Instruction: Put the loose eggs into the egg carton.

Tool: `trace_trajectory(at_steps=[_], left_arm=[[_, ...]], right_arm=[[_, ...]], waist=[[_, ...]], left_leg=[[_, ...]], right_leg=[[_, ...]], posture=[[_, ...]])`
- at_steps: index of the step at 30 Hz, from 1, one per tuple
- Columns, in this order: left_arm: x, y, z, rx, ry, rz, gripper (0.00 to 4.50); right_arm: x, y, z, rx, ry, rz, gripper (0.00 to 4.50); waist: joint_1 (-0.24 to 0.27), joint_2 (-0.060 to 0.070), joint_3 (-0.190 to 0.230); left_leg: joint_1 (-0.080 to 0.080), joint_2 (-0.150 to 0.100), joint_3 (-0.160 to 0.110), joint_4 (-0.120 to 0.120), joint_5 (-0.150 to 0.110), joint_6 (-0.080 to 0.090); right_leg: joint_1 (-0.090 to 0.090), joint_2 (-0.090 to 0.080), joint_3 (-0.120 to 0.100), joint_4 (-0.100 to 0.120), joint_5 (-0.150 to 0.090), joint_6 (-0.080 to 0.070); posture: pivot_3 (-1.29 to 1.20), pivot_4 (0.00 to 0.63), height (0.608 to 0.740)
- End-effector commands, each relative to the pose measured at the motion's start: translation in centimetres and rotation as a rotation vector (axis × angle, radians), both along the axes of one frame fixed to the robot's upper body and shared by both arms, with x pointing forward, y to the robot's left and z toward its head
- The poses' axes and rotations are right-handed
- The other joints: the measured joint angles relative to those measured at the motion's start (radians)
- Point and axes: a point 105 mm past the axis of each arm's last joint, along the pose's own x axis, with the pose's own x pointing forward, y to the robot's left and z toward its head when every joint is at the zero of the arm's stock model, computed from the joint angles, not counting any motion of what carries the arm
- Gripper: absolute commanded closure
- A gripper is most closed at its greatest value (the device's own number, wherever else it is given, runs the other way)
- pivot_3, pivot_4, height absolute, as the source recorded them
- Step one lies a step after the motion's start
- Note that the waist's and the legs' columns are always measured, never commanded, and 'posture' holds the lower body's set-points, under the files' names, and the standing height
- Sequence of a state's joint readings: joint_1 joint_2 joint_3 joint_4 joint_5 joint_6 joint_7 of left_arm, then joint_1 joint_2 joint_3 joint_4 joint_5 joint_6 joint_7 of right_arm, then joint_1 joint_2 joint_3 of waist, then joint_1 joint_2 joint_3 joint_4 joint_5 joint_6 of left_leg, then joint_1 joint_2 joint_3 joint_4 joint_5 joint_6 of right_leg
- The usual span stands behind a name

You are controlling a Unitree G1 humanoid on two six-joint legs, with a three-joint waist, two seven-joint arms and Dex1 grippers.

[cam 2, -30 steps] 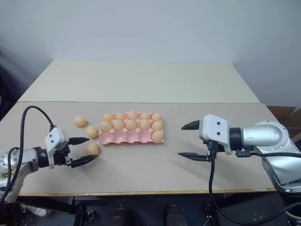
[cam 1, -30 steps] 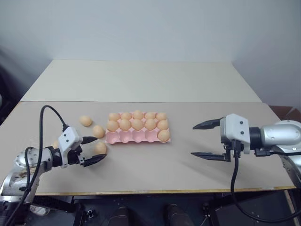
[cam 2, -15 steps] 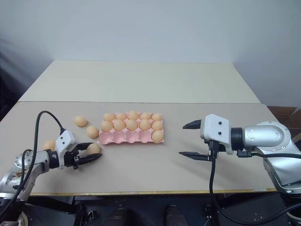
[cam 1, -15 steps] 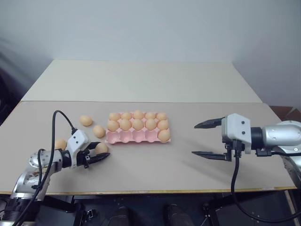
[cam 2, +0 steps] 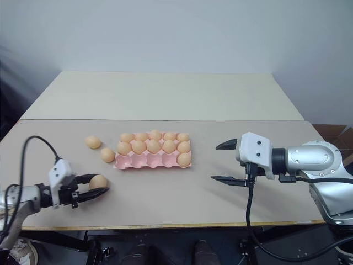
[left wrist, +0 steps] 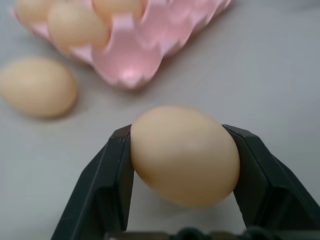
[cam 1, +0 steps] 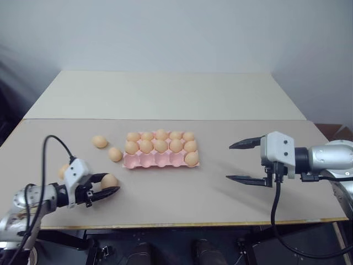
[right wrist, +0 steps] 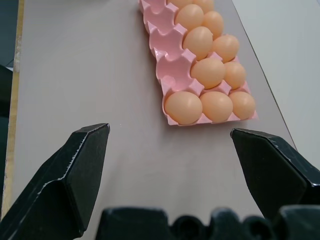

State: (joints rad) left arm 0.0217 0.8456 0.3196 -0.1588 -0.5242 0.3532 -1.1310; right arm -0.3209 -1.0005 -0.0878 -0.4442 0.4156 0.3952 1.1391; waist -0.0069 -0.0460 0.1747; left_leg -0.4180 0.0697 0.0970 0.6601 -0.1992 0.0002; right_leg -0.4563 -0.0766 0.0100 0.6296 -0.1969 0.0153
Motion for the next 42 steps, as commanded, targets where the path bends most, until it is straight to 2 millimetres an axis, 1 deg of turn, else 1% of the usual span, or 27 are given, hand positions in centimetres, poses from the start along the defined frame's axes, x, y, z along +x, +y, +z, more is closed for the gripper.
trace_trajectory(at_steps=[1,3,5,7,9,12,16,19,21,23,25,29,34,37,40,42], left_arm=[[0.1,-2.7,3.9,-0.064,-0.124,-0.142,1.90],[0.9,-4.3,4.6,-0.088,-0.157,-0.198,1.90],[2.1,-5.9,4.7,-0.095,-0.182,-0.248,1.90],[3.4,-7.2,4.6,-0.105,-0.189,-0.284,1.90],[4.6,-8.0,4.4,-0.110,-0.193,-0.301,1.90],[6.5,-9.5,4.0,-0.112,-0.203,-0.334,1.90],[8.0,-11.7,3.7,-0.116,-0.207,-0.422,1.90],[8.5,-12.9,3.7,-0.105,-0.215,-0.480,1.90],[8.6,-14.1,3.6,-0.103,-0.217,-0.530,1.90],[8.7,-14.9,3.3,-0.081,-0.214,-0.564,1.90],[9.1,-15.3,2.7,-0.045,-0.221,-0.570,1.90],[9.3,-16.3,2.8,-0.054,-0.217,-0.612,1.90],[9.8,-16.7,2.1,-0.028,-0.190,-0.619,1.90],[10.1,-17.0,2.0,-0.037,-0.177,-0.609,1.12],[9.9,-17.0,2.4,-0.044,-0.221,-0.616,0.23],[9.9,-16.9,2.9,-0.063,-0.240,-0.611,0.23]], right_arm=[[-0.3,0.2,1.2,0.003,-0.061,0.017,0.00],[-0.2,0.2,1.5,0.011,-0.072,0.013,0.00],[-0.2,0.1,1.7,0.012,-0.084,0.003,0.00],[-0.2,-0.1,1.9,0.009,-0.094,-0.009,0.00],[-0.4,-0.3,2.1,0.007,-0.101,-0.020,0.00],[-0.9,-0.4,2.2,0.004,-0.109,-0.039,0.00],[-1.4,-1.2,2.4,-0.001,-0.119,-0.096,0.00],[-1.7,-1.7,2.5,-0.003,-0.124,-0.129,0.00],[-2.0,-1.9,2.6,-0.003,-0.131,-0.153,0.00],[-2.3,-1.9,2.6,-0.002,-0.135,-0.168,0.00],[-2.5,-1.8,2.6,0.007,-0.141,-0.179,0.00],[-2.7,-1.8,2.8,0.024,-0.149,-0.196,0.00],[-2.9,-2.1,2.8,0.022,-0.156,-0.214,0.00],[-2.9,-2.1,2.7,0.023,-0.155,-0.216,0.00],[-2.9,-2.1,2.7,0.024,-0.156,-0.215,0.00],[-2.8,-2.1,2.7,0.023,-0.156,-0.215,0.00]], waist=[[0.011,0.000,0.000],[0.019,0.000,0.000],[0.020,0.000,0.000],[0.020,0.000,0.000],[0.019,0.000,-0.001],[0.017,-0.001,-0.001],[0.017,-0.001,-0.001],[0.019,-0.001,-0.001],[0.019,-0.001,-0.001],[0.019,-0.001,-0.001],[0.016,-0.001,-0.001],[0.015,-0.001,-0.001],[0.018,-0.001,-0.001],[0.018,-0.001,-0.001],[0.017,-0.001,-0.001],[0.016,-0.001,-0.001]], left_leg=[[0.000,0.000,0.000,0.000,0.000,0.000],[0.000,0.000,0.000,0.000,0.000,0.000],[0.000,-0.001,0.000,0.000,0.000,0.000],[0.000,-0.001,0.000,0.001,0.000,0.000],[-0.001,-0.001,-0.001,0.001,0.000,0.000],[-0.002,-0.001,-0.002,0.001,0.000,0.001],[-0.002,-0.002,-0.003,0.002,0.000,0.001],[-0.004,-0.002,-0.004,0.003,0.000,0.001],[-0.004,-0.002,-0.005,0.004,0.000,0.001],[-0.004,-0.002,-0.005,0.004,0.000,0.001],[-0.004,-0.002,-0.005,0.004,0.000,0.001],[-0.004,-0.002,-0.006,0.005,0.000,0.001],[-0.005,-0.003,-0.007,0.005,0.000,0.001],[-0.005,-0.003,-0.007,0.005,0.000,0.001],[-0.005,-0.003,-0.007,0.005,0.000,0.001],[-0.005,-0.003,-0.007,0.005,0.000,0.001]], right_leg=[[0.000,0.000,0.000,0.000,0.000,0.000],[0.001,0.000,0.000,0.000,0.000,0.000],[0.001,0.001,0.000,0.000,0.000,0.000],[0.002,0.001,0.001,0.000,0.002,0.003],[0.002,0.002,0.001,0.000,0.004,0.006],[0.002,0.002,0.001,0.000,0.004,0.007],[0.002,0.003,0.001,-0.001,0.004,0.007],[0.002,0.003,0.001,-0.001,0.005,0.007],[0.002,0.003,0.000,-0.001,0.005,0.008],[0.002,0.002,0.000,-0.001,0.005,0.008],[0.002,0.002,0.000,-0.001,0.005,0.008],[0.002,0.003,0.000,-0.001,0.005,0.008],[0.002,0.002,0.000,-0.001,0.005,0.008],[0.002,0.002,0.000,-0.001,0.005,0.009],[0.002,0.003,0.000,-0.001,0.005,0.009],[0.002,0.003,0.000,-0.001,0.005,0.009]], posture=[[0.00,0.150,0.740],[0.00,0.150,0.740],[0.00,0.150,0.740],[0.00,0.150,0.740],[0.00,0.150,0.740],[0.00,0.150,0.740],[0.00,0.150,0.740],[0.00,0.150,0.740],[0.00,0.150,0.740],[0.00,0.150,0.740],[0.00,0.150,0.740],[0.00,0.150,0.740],[0.00,0.150,0.740],[0.00,0.150,0.740],[0.00,0.150,0.740],[0.00,0.150,0.740]])
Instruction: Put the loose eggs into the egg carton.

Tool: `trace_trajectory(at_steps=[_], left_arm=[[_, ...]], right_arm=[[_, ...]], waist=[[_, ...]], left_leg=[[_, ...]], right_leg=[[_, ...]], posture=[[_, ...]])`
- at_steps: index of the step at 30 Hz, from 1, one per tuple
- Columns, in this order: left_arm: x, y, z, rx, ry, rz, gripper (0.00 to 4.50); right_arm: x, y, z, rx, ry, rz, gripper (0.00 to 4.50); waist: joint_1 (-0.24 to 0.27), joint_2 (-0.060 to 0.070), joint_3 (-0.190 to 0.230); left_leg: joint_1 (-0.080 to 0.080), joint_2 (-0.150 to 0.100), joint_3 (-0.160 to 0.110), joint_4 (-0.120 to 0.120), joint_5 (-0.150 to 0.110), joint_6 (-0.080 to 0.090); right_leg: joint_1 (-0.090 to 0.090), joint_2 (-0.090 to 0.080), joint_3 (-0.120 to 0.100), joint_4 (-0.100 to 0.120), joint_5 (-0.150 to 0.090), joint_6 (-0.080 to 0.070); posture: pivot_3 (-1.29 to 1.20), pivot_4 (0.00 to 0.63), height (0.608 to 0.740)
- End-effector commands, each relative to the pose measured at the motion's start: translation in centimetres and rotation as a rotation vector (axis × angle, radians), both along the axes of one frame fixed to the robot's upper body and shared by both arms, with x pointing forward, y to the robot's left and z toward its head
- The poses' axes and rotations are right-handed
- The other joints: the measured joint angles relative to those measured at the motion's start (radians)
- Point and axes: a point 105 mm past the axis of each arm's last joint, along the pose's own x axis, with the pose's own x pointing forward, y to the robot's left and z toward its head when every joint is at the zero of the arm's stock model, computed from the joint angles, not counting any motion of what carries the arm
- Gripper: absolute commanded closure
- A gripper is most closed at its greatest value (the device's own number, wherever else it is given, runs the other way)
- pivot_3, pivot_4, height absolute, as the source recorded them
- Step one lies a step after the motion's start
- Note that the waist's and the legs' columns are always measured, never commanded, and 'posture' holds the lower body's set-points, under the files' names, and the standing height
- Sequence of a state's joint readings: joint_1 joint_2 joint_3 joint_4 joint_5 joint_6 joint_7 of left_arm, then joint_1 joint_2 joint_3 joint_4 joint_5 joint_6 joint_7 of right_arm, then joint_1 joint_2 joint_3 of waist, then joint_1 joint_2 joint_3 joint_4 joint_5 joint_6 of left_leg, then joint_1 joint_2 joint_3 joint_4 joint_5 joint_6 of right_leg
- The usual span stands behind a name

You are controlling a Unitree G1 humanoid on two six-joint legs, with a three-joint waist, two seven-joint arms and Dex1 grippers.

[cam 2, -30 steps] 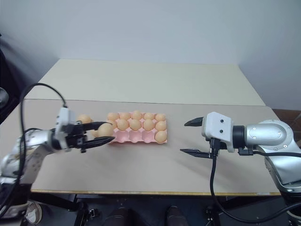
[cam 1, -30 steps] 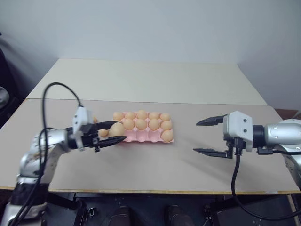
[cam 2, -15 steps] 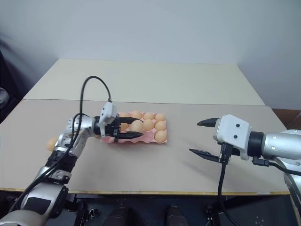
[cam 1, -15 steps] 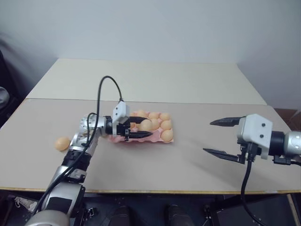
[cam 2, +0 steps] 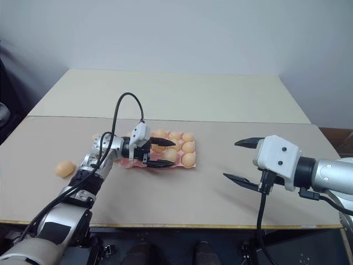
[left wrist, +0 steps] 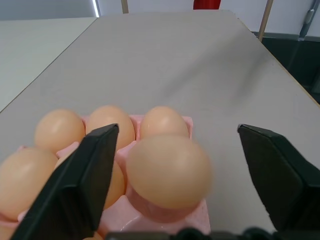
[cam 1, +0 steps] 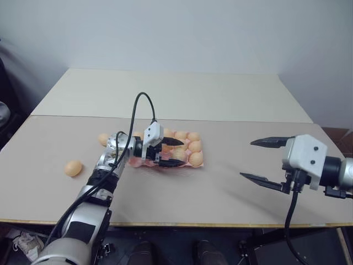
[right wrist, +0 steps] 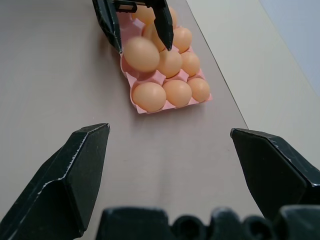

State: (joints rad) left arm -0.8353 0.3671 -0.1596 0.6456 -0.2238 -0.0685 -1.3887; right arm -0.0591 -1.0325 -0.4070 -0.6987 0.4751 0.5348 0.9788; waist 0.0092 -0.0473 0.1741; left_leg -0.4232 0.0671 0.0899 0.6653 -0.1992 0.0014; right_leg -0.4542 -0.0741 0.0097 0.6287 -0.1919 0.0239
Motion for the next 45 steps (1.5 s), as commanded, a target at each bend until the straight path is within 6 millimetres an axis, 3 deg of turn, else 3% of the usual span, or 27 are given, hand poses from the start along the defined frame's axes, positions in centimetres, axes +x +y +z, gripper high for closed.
trace_trajectory(at_steps=[1,5,9,16,21,28,34,41,45], left_arm=[[0.1,0.0,2.0,-0.047,-0.073,-0.008,0.23],[0.4,1.1,2.5,-0.036,-0.124,0.041,0.23],[-0.2,3.7,4.1,-0.045,-0.181,0.102,0.23],[-4.3,10.1,5.7,0.038,-0.237,0.257,0.23],[-7.5,15.7,5.6,0.163,-0.221,0.507,0.23],[-10.9,19.2,6.4,0.195,-0.228,0.808,0.23],[-13.9,20.3,6.3,0.211,-0.210,0.927,0.23],[-14.4,21.3,6.1,0.205,-0.207,1.022,0.23],[-13.1,23.2,5.8,0.129,-0.196,1.174,0.23]], right_arm=[[0.0,-0.1,0.8,-0.004,-0.042,-0.004,0.00],[0.1,-0.1,0.9,-0.005,-0.045,0.006,0.00],[0.3,0.2,0.9,-0.005,-0.042,0.027,0.00],[0.1,1.7,1.0,0.011,-0.032,0.130,0.00],[0.3,3.1,1.0,0.017,-0.007,0.243,0.00],[0.2,4.4,0.9,0.003,0.104,0.422,0.00],[1.2,4.8,0.9,-0.014,0.108,0.484,0.00],[1.8,5.2,0.8,-0.027,0.105,0.517,0.00],[1.9,5.2,0.7,-0.027,0.107,0.515,0.00]], waist=[[0.000,0.000,0.000],[0.000,0.000,0.000],[-0.009,0.000,0.000],[-0.033,0.000,0.000],[-0.031,0.000,0.000],[-0.019,0.000,0.000],[-0.023,0.000,0.000],[-0.019,0.000,0.000],[-0.020,0.000,0.000]], left_leg=[[0.000,0.000,0.000,0.000,0.000,0.000],[0.000,0.000,0.000,0.000,0.000,0.000],[0.000,0.000,0.000,0.000,0.000,0.000],[0.001,0.002,0.000,0.000,0.000,0.000],[0.002,0.002,0.000,0.000,0.000,0.000],[0.001,0.002,0.002,-0.001,0.000,0.000],[0.002,0.003,0.003,-0.001,0.000,0.000],[0.002,0.002,0.003,-0.001,0.000,0.000],[0.002,0.002,0.003,-0.001,0.000,0.000]], right_leg=[[0.000,0.000,0.000,0.000,0.000,0.000],[0.000,0.000,0.000,0.000,0.000,0.000],[0.000,0.000,0.000,0.000,0.000,0.000],[0.000,0.000,0.001,0.001,0.000,0.000],[0.000,0.000,0.000,0.001,-0.003,-0.004],[-0.001,-0.002,-0.002,0.000,-0.004,-0.006],[-0.002,-0.002,-0.002,0.000,-0.004,-0.007],[-0.002,-0.002,-0.002,0.000,-0.004,-0.007],[-0.002,-0.002,-0.001,0.000,-0.004,-0.007]], posture=[[0.00,0.150,0.740],[0.00,0.150,0.740],[0.00,0.150,0.740],[0.00,0.150,0.740],[0.00,0.150,0.740],[0.00,0.150,0.740],[0.00,0.150,0.740],[0.00,0.150,0.740],[0.00,0.150,0.740]])
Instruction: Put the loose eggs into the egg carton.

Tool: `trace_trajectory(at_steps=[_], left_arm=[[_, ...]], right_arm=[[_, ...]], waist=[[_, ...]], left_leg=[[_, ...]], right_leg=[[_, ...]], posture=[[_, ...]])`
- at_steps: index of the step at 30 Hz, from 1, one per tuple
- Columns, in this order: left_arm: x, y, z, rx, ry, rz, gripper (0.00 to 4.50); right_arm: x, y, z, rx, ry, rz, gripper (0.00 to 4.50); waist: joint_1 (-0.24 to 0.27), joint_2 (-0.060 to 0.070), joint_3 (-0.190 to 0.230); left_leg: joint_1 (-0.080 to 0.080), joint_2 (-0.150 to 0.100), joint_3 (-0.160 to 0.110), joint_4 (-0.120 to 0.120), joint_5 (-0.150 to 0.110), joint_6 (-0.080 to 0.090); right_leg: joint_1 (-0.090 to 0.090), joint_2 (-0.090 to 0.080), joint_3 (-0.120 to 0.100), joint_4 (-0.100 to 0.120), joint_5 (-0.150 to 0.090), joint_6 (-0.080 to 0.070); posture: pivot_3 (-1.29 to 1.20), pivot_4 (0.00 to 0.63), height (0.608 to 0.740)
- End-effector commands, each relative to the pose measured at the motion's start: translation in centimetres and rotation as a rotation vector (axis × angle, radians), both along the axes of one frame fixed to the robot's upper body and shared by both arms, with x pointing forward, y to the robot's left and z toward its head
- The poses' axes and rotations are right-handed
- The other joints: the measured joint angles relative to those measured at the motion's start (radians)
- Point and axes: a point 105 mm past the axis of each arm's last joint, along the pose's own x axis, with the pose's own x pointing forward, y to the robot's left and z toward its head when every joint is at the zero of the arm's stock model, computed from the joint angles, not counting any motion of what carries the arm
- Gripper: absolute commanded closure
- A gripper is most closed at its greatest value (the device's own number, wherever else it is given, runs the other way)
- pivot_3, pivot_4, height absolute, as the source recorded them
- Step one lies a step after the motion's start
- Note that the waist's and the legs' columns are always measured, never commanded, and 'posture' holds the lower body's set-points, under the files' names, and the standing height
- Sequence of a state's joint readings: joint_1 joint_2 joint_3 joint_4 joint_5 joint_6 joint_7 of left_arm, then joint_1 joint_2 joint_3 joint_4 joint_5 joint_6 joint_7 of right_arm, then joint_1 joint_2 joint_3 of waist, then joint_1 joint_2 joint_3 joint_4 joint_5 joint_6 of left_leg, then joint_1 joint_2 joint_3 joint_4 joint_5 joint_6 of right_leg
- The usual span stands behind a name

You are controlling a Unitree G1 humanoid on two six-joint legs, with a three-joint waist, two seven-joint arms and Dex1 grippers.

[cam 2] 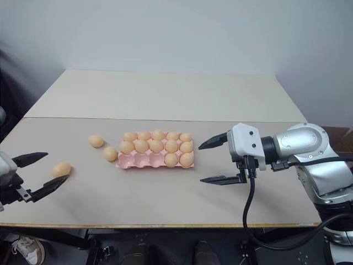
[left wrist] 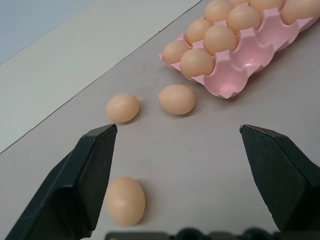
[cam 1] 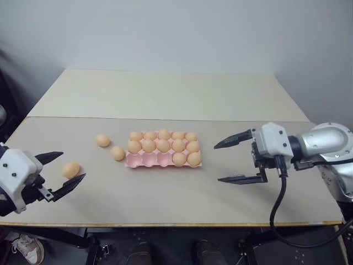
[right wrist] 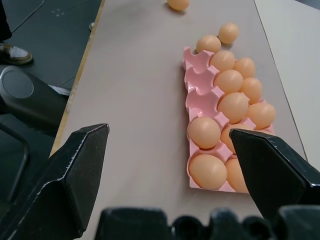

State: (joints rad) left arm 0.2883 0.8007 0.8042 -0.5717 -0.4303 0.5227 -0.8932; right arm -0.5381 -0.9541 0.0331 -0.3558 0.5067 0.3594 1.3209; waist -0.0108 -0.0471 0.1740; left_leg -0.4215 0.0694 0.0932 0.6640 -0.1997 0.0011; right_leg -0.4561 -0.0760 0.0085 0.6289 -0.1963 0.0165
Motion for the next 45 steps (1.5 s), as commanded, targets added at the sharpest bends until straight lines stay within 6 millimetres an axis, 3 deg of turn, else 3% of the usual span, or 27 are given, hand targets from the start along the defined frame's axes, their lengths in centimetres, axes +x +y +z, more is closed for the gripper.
trace_trajectory(at_steps=[1,10,13,20,32,35,41,45], left_arm=[[1.1,1.9,0.3,-0.038,-0.057,0.146,0.23],[3.4,4.5,-2.9,-0.123,-0.010,0.287,0.23],[4.5,4.6,-4.6,-0.069,0.048,0.284,0.23],[7.2,5.0,-5.8,-0.124,0.055,0.308,0.23],[8.0,5.2,-9.2,-0.161,0.183,0.351,0.23],[8.2,5.3,-9.8,-0.180,0.204,0.365,0.85],[8.2,5.2,-9.7,-0.178,0.213,0.371,2.68],[7.9,4.5,-9.3,-0.153,0.211,0.326,2.74]], right_arm=[[-0.2,0.2,0.7,-0.003,-0.046,0.018,0.00],[-0.2,-0.2,0.4,-0.008,-0.052,-0.021,0.00],[-0.2,-0.4,0.2,-0.028,-0.057,-0.046,0.00],[-0.3,-1.0,-0.1,-0.053,-0.058,-0.081,0.00],[-0.5,-1.7,0.1,-0.065,-0.067,-0.122,0.00],[-0.5,-1.7,0.1,-0.064,-0.068,-0.123,0.00],[-0.4,-1.7,0.1,-0.061,-0.069,-0.126,0.00],[-0.4,-1.7,0.0,-0.058,-0.070,-0.128,0.00]], waist=[[0.001,0.000,0.000],[-0.001,0.000,0.000],[-0.001,0.000,0.000],[0.002,0.000,0.000],[-0.001,-0.001,0.000],[0.000,-0.001,0.000],[-0.003,-0.001,0.000],[-0.003,-0.001,0.000]], left_leg=[[0.000,0.000,0.000,0.000,0.000,0.000],[0.000,0.000,0.001,-0.001,0.000,0.000],[0.001,0.000,0.001,-0.001,0.000,0.000],[0.000,0.000,0.001,-0.001,0.000,0.000],[0.000,0.000,0.001,-0.001,0.000,0.000],[0.000,0.000,0.001,-0.001,0.000,0.000],[0.001,0.000,0.002,-0.001,0.000,0.000],[0.001,0.000,0.002,-0.001,0.000,0.000]], right_leg=[[0.000,0.000,0.000,0.000,0.000,0.000],[0.000,0.000,0.000,0.000,0.001,-0.001],[0.000,0.000,0.000,0.000,0.001,-0.001],[-0.001,-0.001,0.000,0.000,0.003,-0.005],[-0.001,-0.001,0.000,0.000,0.003,-0.004],[0.000,-0.001,0.000,0.001,0.003,-0.004],[0.000,0.000,0.000,0.001,0.003,-0.004],[0.000,-0.001,0.000,0.001,0.003,-0.004]], posture=[[0.00,0.150,0.740],[0.00,0.150,0.740],[0.00,0.150,0.740],[0.00,0.150,0.740],[0.00,0.150,0.740],[0.00,0.150,0.740],[0.00,0.150,0.740],[0.00,0.150,0.740]])
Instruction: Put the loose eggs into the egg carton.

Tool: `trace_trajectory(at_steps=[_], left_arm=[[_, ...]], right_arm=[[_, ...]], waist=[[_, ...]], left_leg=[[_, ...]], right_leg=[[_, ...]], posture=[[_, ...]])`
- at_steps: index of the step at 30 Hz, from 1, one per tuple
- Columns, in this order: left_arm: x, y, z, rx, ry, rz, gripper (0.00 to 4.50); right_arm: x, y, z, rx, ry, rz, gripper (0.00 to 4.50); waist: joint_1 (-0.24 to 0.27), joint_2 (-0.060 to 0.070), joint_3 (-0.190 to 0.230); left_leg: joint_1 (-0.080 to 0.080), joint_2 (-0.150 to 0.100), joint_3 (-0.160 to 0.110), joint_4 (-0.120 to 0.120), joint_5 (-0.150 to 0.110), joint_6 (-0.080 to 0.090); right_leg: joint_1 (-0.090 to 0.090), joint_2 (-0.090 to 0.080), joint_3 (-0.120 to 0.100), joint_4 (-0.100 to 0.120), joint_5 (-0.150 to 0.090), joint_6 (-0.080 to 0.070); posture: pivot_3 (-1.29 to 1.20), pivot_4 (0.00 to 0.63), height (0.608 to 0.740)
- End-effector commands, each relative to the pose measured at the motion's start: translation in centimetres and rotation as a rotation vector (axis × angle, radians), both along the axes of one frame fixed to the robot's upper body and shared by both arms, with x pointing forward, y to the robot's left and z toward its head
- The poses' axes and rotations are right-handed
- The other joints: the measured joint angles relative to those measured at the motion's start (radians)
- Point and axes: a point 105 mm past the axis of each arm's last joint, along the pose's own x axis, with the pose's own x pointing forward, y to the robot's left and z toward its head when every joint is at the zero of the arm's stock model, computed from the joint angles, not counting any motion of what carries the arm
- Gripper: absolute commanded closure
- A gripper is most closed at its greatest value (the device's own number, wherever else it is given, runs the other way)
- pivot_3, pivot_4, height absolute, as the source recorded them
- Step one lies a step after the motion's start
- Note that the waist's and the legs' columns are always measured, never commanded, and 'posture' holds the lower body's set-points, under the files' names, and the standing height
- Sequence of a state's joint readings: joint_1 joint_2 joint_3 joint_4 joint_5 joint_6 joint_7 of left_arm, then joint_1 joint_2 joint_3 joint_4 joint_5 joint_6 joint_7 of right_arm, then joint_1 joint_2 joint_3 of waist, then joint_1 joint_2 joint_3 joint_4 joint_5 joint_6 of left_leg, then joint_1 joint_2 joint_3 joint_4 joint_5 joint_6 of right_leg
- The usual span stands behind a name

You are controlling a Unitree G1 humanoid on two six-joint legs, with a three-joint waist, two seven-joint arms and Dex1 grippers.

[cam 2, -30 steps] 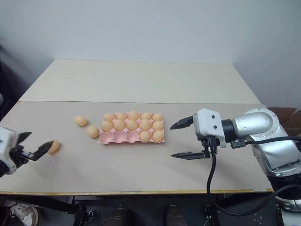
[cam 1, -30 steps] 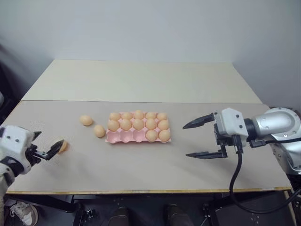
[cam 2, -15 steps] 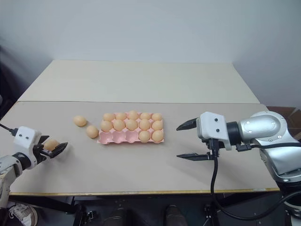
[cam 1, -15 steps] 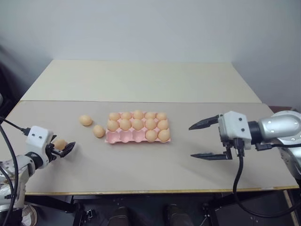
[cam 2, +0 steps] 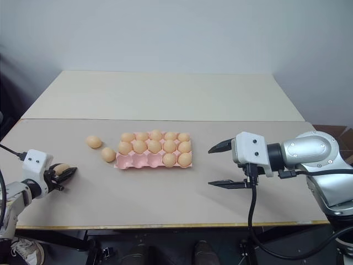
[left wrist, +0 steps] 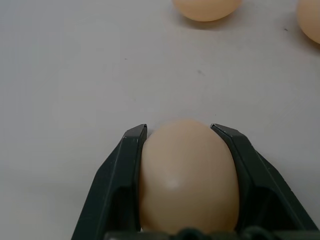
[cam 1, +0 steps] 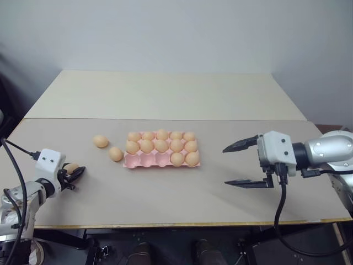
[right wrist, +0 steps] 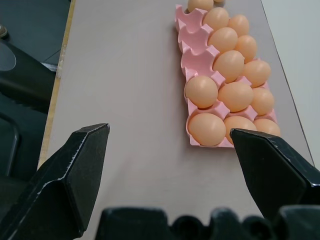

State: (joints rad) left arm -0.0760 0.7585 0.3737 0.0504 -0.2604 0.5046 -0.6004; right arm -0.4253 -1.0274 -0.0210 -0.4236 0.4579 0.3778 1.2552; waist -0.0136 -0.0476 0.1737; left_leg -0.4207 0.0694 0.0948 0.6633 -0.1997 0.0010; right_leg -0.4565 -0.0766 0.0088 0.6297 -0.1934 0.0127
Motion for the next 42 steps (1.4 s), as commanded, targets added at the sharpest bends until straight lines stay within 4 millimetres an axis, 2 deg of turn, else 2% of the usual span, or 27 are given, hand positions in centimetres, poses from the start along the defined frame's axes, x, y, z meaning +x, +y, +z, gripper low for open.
trace_trajectory(at_steps=[1,3,5,8,11,14,18,21,26,30,39,42], left_arm=[[-0.3,-0.4,0.6,0.028,-0.002,-0.030,2.74],[-0.3,-1.0,1.6,0.023,-0.040,-0.063,2.74],[-0.4,-2.7,4.1,0.014,-0.137,-0.165,2.74],[-1.2,-6.8,8.0,-0.038,-0.291,-0.418,2.74],[-1.8,-10.3,9.2,-0.055,-0.311,-0.628,2.74],[-1.1,-12.8,9.7,-0.082,-0.341,-0.770,2.74],[0.3,-16.4,9.3,-0.180,-0.359,-0.970,2.74],[0.9,-18.3,8.1,-0.175,-0.321,-1.083,2.74],[2.7,-21.0,7.5,-0.185,-0.286,-1.174,2.74],[4.0,-22.4,7.0,-0.156,-0.277,-1.210,2.74],[5.2,-24.3,5.0,-0.167,-0.248,-1.246,2.74],[5.7,-24.4,4.9,-0.157,-0.251,-1.224,1.78]], right_arm=[[-0.2,0.0,1.1,0.013,-0.050,-0.001,0.00],[-0.2,0.0,1.1,0.014,-0.051,-0.003,0.00],[-0.2,0.0,1.1,0.013,-0.053,-0.006,0.00],[-0.2,-0.1,1.2,0.013,-0.059,-0.017,0.00],[-0.2,-0.1,1.2,0.018,-0.069,-0.031,0.00],[-0.3,0.0,1.4,0.033,-0.082,-0.048,0.00],[-0.7,0.0,1.4,0.044,-0.094,-0.066,0.00],[-0.9,0.0,1.5,0.049,-0.106,-0.082,0.00],[-1.4,0.0,1.6,0.055,-0.117,-0.111,0.00],[-1.6,-0.1,1.4,0.048,-0.125,-0.134,0.00],[-1.8,-0.1,1.4,0.056,-0.139,-0.157,0.00],[-1.9,-0.1,1.5,0.057,-0.143,-0.162,0.00]], waist=[[0.000,0.000,0.000],[0.002,0.000,0.000],[0.002,0.000,0.000],[0.006,0.000,0.000],[0.011,0.000,0.000],[0.014,0.001,0.000],[0.023,0.000,0.000],[0.024,0.000,0.000],[0.025,0.000,0.000],[0.025,0.000,0.000],[0.023,0.000,0.000],[0.025,0.000,0.000]], left_leg=[[0.000,0.000,0.000,0.000,0.000,0.000],[0.000,0.000,0.000,0.000,0.000,0.000],[0.000,0.000,0.000,0.000,0.000,0.000],[-0.001,0.000,0.000,0.000,0.000,0.000],[-0.001,0.000,0.000,0.000,0.000,0.000],[-0.001,-0.001,0.000,0.000,0.000,0.000],[0.000,-0.001,0.000,0.000,0.000,0.000],[-0.001,-0.001,0.000,0.000,0.000,0.000],[-0.001,-0.001,-0.002,0.001,0.000,0.000],[-0.001,-0.002,-0.003,0.002,0.000,0.001],[-0.002,-0.002,-0.003,0.002,0.000,0.001],[-0.003,-0.002,-0.004,0.003,0.000,0.001]], right_leg=[[0.000,0.000,0.000,0.000,0.000,0.000],[0.000,0.000,0.000,0.000,0.000,0.000],[0.000,0.000,0.000,0.000,0.000,0.000],[0.000,0.000,0.000,-0.001,0.000,-0.001],[0.000,0.000,0.000,-0.001,0.000,-0.001],[0.000,0.000,0.000,-0.001,-0.002,0.003],[0.002,0.001,0.001,0.000,-0.001,0.005],[0.002,0.001,0.001,-0.001,0.002,0.007],[0.002,0.002,0.001,-0.001,0.002,0.009],[0.003,0.002,0.001,-0.001,0.002,0.010],[0.002,0.002,0.001,-0.001,0.002,0.010],[0.003,0.002,0.001,-0.001,0.002,0.011]], posture=[[0.00,0.150,0.740],[0.00,0.150,0.740],[0.00,0.150,0.740],[0.00,0.150,0.740],[0.00,0.150,0.740],[0.00,0.150,0.740],[0.00,0.150,0.740],[0.00,0.150,0.740],[0.00,0.150,0.740],[0.00,0.150,0.740],[0.00,0.150,0.740],[0.00,0.150,0.740]])
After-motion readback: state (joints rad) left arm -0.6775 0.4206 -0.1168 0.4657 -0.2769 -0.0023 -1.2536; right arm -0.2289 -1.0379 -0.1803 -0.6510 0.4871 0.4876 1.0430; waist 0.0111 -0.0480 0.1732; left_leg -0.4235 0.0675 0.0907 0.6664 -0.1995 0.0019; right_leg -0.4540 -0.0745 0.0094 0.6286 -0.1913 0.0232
